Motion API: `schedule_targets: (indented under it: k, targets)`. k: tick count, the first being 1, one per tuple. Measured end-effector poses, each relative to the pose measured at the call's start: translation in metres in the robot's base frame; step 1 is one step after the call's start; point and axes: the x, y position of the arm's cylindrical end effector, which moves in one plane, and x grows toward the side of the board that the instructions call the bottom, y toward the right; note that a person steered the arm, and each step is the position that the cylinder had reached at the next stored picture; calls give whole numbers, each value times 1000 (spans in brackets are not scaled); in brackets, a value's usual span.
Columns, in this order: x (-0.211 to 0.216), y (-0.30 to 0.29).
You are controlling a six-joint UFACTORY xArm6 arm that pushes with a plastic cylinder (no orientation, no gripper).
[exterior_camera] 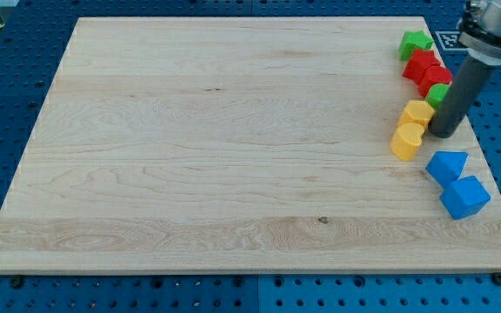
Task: Push heart towards center of the board
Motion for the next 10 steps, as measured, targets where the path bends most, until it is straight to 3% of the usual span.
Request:
schedule_targets:
  k: [10]
  targets:
    - [14,-88]
